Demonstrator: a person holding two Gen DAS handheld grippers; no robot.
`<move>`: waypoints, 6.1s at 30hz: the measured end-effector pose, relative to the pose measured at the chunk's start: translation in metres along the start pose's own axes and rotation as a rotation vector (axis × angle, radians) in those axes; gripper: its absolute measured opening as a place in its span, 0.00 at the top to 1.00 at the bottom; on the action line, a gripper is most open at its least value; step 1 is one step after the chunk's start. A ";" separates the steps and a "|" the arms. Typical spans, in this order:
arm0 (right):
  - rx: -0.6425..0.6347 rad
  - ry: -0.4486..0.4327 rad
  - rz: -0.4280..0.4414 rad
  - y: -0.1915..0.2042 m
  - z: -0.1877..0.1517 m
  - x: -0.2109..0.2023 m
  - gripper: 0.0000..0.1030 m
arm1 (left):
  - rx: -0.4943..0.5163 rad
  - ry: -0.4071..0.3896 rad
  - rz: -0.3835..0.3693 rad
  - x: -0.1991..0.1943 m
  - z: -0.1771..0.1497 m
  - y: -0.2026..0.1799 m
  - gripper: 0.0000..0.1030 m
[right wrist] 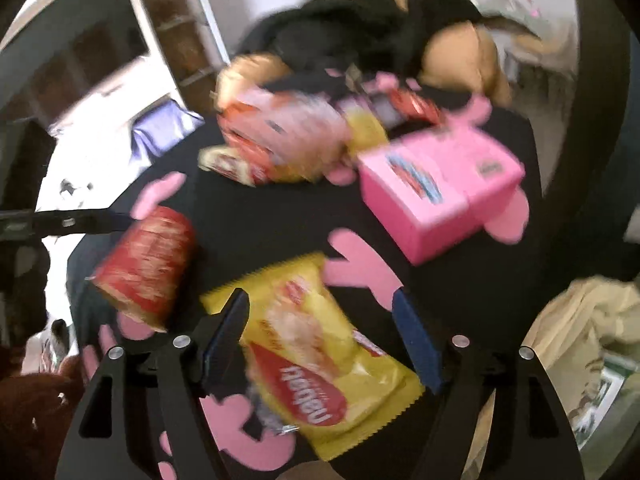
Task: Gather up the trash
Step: 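Lift the red paper cup with the left tool while the right tool lifts the wafer bag, then drop the red cup into the plastic bag with the left tool while the right tool carries the wafer bag, then lower the yellow wafer bag into the plastic bag and open the right tool, then grasp the orange chip bag with the left tool while the right tool reaches the small red wrapper, then lift the orange chip bag with the left tool while the right tool grasps the red wrapper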
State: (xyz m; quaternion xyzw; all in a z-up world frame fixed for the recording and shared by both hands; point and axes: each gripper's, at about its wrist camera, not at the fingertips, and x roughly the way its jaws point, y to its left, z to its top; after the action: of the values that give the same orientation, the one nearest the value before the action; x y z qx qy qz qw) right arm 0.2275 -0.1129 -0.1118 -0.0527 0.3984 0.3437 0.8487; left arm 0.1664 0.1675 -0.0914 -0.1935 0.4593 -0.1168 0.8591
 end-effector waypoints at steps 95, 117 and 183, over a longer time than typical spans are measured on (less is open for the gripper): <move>0.430 -0.205 -0.375 -0.162 -0.090 -0.128 0.45 | 0.372 -0.160 -0.234 0.108 -0.002 -0.236 0.37; 0.209 -0.243 -0.342 -0.074 -0.002 -0.125 0.30 | 0.175 -0.348 0.017 0.033 0.040 -0.061 0.36; -0.231 -0.083 -0.262 0.030 0.170 0.006 0.88 | 0.162 -0.311 0.088 -0.017 0.082 0.036 0.72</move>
State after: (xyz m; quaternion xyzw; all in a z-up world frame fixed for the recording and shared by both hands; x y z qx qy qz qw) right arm 0.3202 -0.0248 0.0049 -0.1870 0.3109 0.2756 0.8902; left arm 0.2263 0.2246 -0.0535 -0.1189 0.3180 -0.0845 0.9368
